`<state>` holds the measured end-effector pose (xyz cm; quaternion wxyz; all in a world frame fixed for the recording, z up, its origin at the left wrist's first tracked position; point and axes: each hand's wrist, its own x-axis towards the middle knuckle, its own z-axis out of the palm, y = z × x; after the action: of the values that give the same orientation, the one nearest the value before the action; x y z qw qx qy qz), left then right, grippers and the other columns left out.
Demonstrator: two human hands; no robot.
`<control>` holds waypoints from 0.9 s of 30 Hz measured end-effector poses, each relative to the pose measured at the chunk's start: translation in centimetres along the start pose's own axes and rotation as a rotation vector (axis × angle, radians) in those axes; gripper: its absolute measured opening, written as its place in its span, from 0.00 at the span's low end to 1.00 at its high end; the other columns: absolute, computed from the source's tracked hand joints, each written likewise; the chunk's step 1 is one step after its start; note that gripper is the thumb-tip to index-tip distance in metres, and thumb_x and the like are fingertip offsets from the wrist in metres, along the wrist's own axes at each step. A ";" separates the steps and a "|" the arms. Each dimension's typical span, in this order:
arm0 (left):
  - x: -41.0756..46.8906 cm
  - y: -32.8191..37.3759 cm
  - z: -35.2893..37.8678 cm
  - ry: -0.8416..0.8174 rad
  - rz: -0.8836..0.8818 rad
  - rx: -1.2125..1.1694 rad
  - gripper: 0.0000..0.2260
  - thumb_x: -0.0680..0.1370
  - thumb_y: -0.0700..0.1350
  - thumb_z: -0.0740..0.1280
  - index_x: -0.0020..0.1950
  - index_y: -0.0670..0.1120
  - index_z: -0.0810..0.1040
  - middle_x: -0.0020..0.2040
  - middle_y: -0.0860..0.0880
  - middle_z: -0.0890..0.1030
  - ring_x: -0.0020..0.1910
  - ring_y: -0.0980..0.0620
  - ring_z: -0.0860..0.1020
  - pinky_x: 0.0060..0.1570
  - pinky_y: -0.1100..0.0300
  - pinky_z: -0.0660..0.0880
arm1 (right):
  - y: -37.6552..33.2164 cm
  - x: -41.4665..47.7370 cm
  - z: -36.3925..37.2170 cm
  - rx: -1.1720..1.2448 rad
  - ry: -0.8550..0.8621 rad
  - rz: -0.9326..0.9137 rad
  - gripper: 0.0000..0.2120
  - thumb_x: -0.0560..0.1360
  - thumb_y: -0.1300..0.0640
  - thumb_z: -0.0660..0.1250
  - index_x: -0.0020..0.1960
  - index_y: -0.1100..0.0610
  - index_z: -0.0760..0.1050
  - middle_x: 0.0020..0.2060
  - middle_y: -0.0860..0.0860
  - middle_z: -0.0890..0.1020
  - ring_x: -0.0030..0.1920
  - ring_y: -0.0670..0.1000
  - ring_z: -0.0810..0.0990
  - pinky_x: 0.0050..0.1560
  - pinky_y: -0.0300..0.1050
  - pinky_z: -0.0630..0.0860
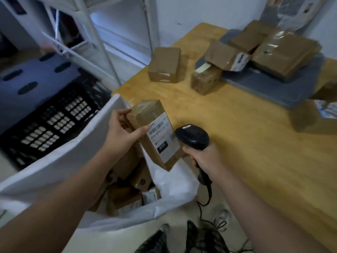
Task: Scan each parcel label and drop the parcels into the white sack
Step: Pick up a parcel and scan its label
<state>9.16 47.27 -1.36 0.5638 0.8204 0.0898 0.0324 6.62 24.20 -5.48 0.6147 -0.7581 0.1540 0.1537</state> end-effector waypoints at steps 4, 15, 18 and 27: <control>-1.5 -5.0 -5.6 -0.079 -0.033 0.173 0.32 0.63 0.54 0.79 0.60 0.51 0.65 0.60 0.48 0.71 0.57 0.54 0.73 0.56 0.60 0.72 | 2.2 -0.8 5.9 -0.032 -0.044 0.044 0.14 0.72 0.53 0.74 0.33 0.57 0.74 0.21 0.49 0.75 0.21 0.44 0.74 0.27 0.37 0.72; -0.6 -19.6 -4.4 -0.356 0.007 0.904 0.34 0.70 0.57 0.74 0.70 0.52 0.64 0.66 0.44 0.60 0.62 0.40 0.68 0.56 0.50 0.75 | 8.3 0.4 12.2 -0.183 -0.012 0.125 0.11 0.71 0.53 0.75 0.37 0.55 0.75 0.20 0.45 0.77 0.24 0.41 0.76 0.34 0.42 0.74; 0.3 -23.9 -3.8 -0.415 -0.112 0.966 0.32 0.72 0.59 0.71 0.71 0.54 0.61 0.68 0.44 0.57 0.64 0.39 0.67 0.56 0.48 0.75 | 9.8 1.5 14.0 -0.177 -0.048 0.147 0.09 0.71 0.54 0.75 0.39 0.53 0.74 0.20 0.45 0.76 0.24 0.40 0.76 0.33 0.38 0.72; -1.0 -32.7 -2.4 -0.743 -0.272 1.278 0.34 0.74 0.57 0.70 0.74 0.52 0.57 0.73 0.38 0.54 0.68 0.37 0.66 0.54 0.50 0.75 | 15.6 4.1 18.2 -0.284 -0.113 0.188 0.12 0.71 0.51 0.74 0.50 0.54 0.76 0.33 0.45 0.78 0.36 0.47 0.79 0.35 0.36 0.72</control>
<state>4.16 60.66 -30.92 -0.0298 0.9265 -0.0048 -0.3750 2.91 38.74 -24.58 0.4921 -0.8096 0.1663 0.2733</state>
